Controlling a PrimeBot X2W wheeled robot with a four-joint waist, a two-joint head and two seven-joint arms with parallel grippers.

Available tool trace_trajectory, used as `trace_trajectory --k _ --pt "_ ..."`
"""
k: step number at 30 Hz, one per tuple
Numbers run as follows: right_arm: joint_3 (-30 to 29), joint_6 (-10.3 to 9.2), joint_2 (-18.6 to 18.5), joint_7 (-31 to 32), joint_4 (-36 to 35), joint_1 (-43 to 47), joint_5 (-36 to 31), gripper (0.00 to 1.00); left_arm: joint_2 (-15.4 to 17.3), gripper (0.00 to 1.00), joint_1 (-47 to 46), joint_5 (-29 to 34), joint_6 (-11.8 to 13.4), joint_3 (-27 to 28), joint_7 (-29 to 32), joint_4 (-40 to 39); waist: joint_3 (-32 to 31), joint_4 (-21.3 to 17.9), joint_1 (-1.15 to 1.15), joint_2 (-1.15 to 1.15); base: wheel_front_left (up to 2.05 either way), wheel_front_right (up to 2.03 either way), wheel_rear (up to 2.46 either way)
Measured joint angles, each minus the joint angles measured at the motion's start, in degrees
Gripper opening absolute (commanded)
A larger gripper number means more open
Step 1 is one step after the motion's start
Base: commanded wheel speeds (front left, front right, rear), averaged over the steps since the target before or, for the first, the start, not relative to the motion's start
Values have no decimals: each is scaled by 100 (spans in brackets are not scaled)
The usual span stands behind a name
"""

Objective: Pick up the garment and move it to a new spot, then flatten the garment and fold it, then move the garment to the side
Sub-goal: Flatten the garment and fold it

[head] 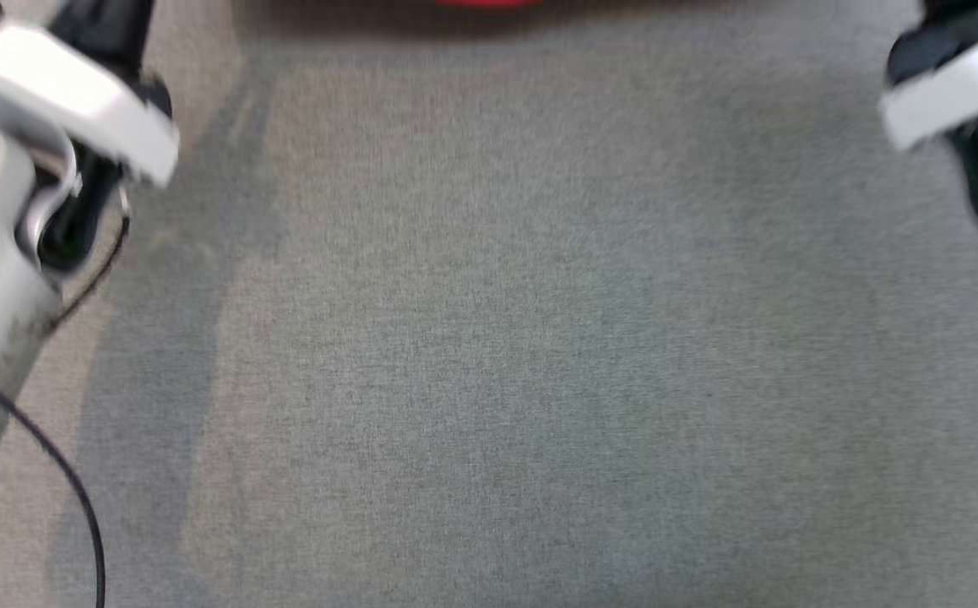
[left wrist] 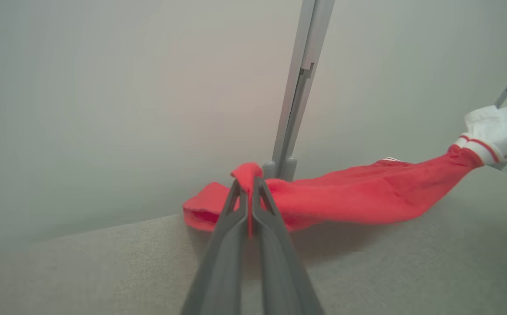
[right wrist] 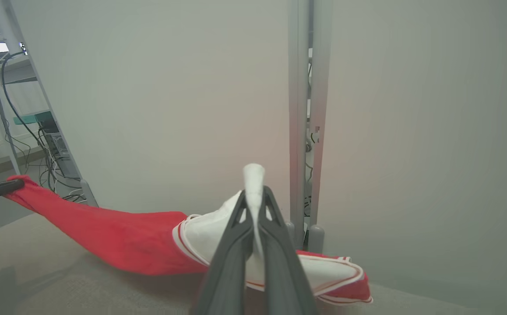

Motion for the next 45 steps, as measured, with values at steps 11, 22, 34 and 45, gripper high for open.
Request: trace_trajectory --k 11,22,34,45 --pt "-423 0 292 -4 -375 2141 -185 0 121 0 2400 514 0 888 -8 -791 -1213 -189 0 0 0 0 0" --pt "-886 0 160 -7 -1168 4084 -163 0 -332 0 4287 1140 45 2086 -8 -1271 -1970 -225 0 0 0 0 0" --pt "-1134 0 292 -7 -1741 5664 -153 0 -715 0 5499 2053 94 2842 -8 -1522 -2325 -221 0 0 0 0 0" --pt "-1062 0 280 -7 -1744 6284 -109 0 -1000 0 6040 2228 43 3118 -8 -1379 -2499 -189 0 0 0 0 0"
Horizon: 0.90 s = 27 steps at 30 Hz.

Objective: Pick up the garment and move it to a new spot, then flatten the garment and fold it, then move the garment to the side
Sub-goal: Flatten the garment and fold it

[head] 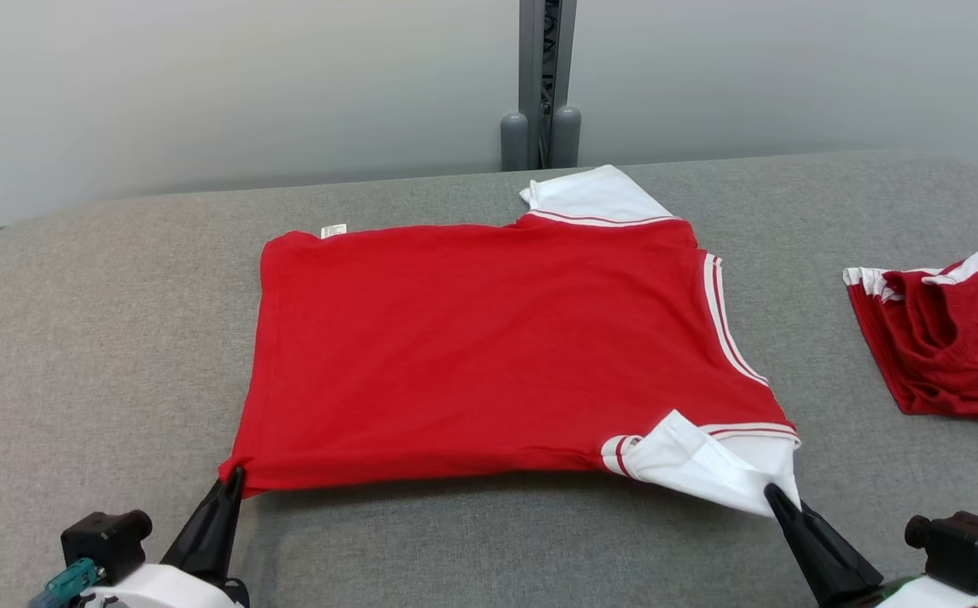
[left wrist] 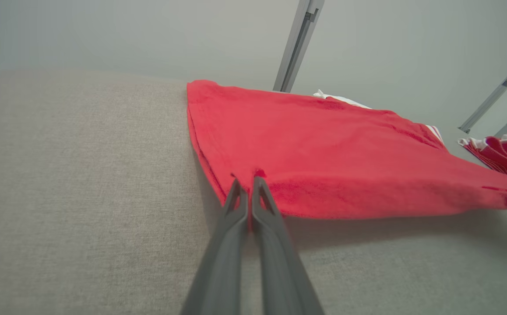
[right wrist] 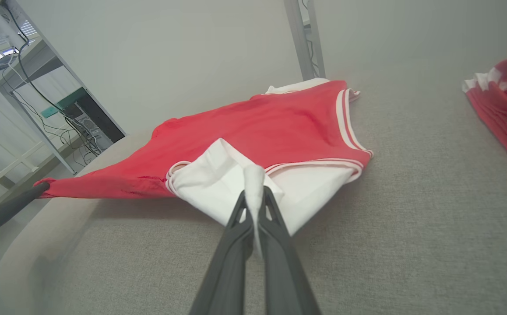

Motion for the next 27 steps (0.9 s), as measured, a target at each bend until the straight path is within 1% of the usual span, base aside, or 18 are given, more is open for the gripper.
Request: trace_trajectory --k 8,15,23,27 --pt "97 0 -35 0 22 242 172 0 -83 0 148 48 -21 132 0 159 -14 60 0 0 0 0 0" --pt "-27 0 -27 0 -118 259 125 0 -164 0 220 151 -31 307 0 90 63 78 0 0 0 0 0" --pt "-300 0 2 0 -232 -143 -120 0 -183 0 -24 302 -42 403 0 -181 269 96 0 0 0 0 0" --pt "-494 -1 10 0 -337 -537 -232 0 -185 0 -363 344 -42 382 0 -226 540 145 0 0 0 0 0"
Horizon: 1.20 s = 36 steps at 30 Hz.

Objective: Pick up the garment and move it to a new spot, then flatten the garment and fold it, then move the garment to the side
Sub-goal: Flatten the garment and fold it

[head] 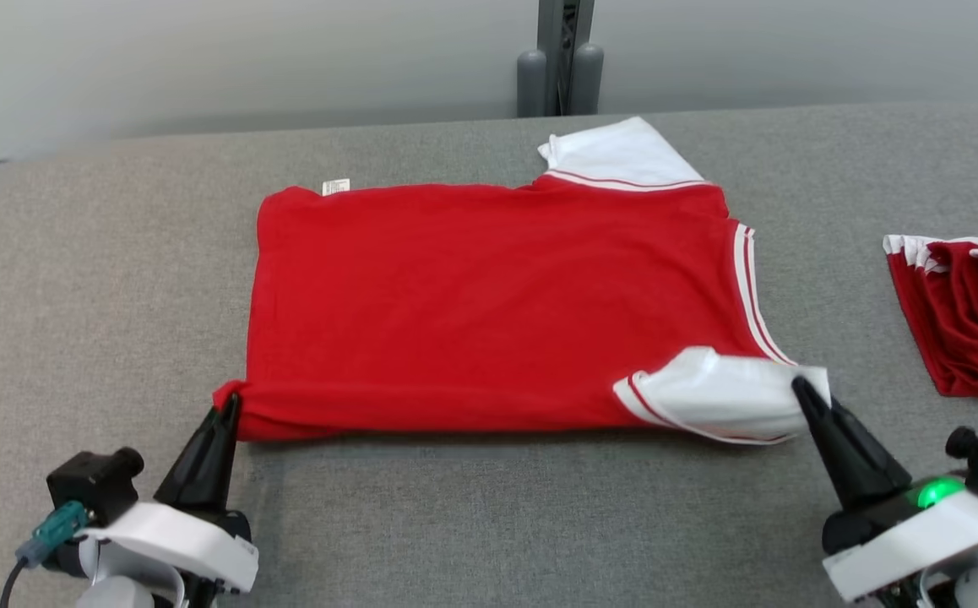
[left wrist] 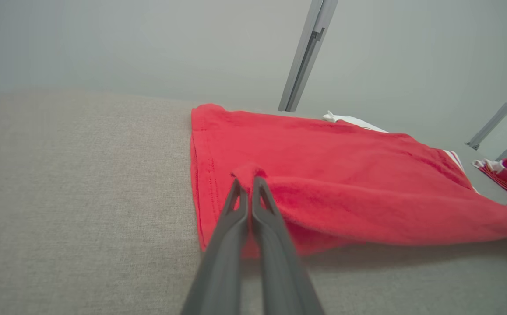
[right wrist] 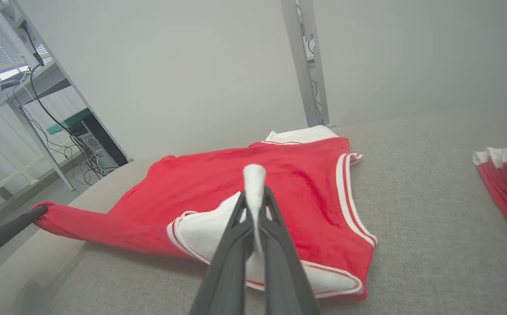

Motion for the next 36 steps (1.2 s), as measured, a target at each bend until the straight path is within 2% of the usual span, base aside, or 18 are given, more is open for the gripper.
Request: trace_trajectory --k 5,19,30,36 --pt "-57 1 -7 0 71 -429 -20 0 -11 0 -396 20 0 -33 0 24 299 52 0 0 0 0 0" --pt "53 1 -232 0 768 -1703 -2 0 18 0 -1710 -316 -1 -667 -1 622 1053 270 0 0 0 0 0" --pt "-70 1 -303 0 1207 -2198 59 0 56 0 -2416 -723 -1 -1251 0 1230 1431 372 0 0 0 0 0" --pt "77 1 -247 0 1443 -2380 26 0 48 0 -2703 -879 -1 -1474 0 1583 1579 352 0 0 0 0 0"
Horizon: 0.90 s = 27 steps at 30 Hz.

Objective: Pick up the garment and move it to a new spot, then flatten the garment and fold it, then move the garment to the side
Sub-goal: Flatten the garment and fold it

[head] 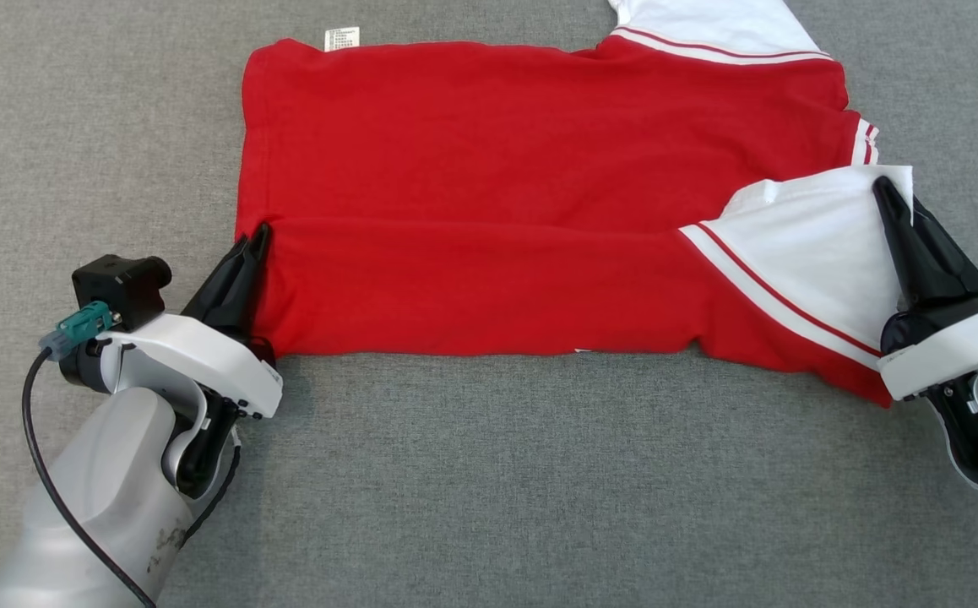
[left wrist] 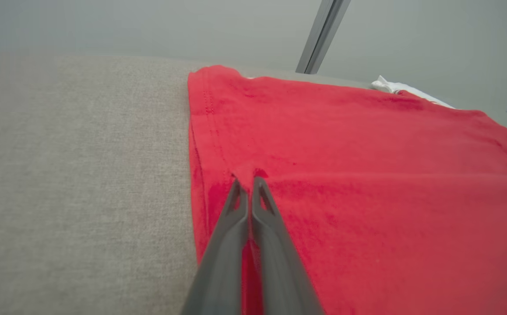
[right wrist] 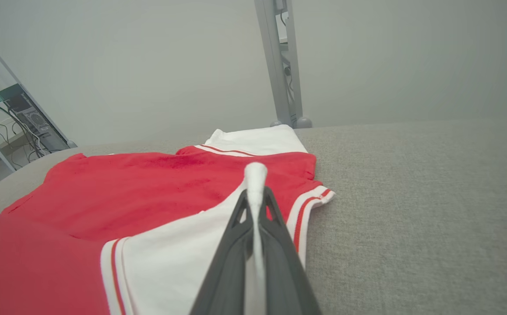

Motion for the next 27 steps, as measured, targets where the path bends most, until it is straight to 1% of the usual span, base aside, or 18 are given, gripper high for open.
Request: trace_trajectory --k 2,4,6,7,8,9,10,11,12,22,25,27 --pt "23 0 8 0 44 -52 -8 1 -13 0 -44 -55 0 -79 0 153 19 -7 0 0 0 0 0" --pt "71 0 22 0 164 -79 -8 6 -23 0 -118 -138 0 -110 0 261 25 -10 0 0 0 0 0" --pt "90 0 44 0 283 -115 -8 20 -30 0 -164 -181 0 -138 0 332 20 -13 0 0 0 0 0" --pt "80 0 52 0 345 -141 -8 31 -37 0 -187 -191 0 -153 0 360 15 -13 0 0 0 0 0" --pt "81 0 63 0 399 -160 -8 45 -38 11 -213 -199 0 -159 0 386 9 -13 0 0 0 0 0" --pt "90 -1 69 0 425 -162 -8 57 -37 27 -225 -215 0 -168 0 407 1 -14 0 0 0 0 0" --pt "101 -1 81 0 445 -164 -7 88 -42 41 -228 -234 0 -177 0 421 -7 -14 0 0 0 0 0" --pt "113 0 94 0 474 -168 -7 100 -43 71 -229 -237 0 -182 0 436 -15 -14 0 0 0 0 0" --pt "113 0 94 0 474 -168 -7 100 -43 100 -229 -237 0 -182 0 436 -15 -14 0 0 0 0 0" --pt "59 0 226 0 619 -224 -78 100 -34 100 -211 -137 0 -31 0 385 -197 -16 0 0 0 0 0" --pt "-58 0 263 0 620 -143 -134 100 -20 100 -164 -125 0 21 0 355 -291 -33 0 0 0 0 0" --pt "-325 -1 399 0 626 -47 -78 100 0 100 -71 -115 0 92 0 331 -370 -49 0 0 0 0 0"
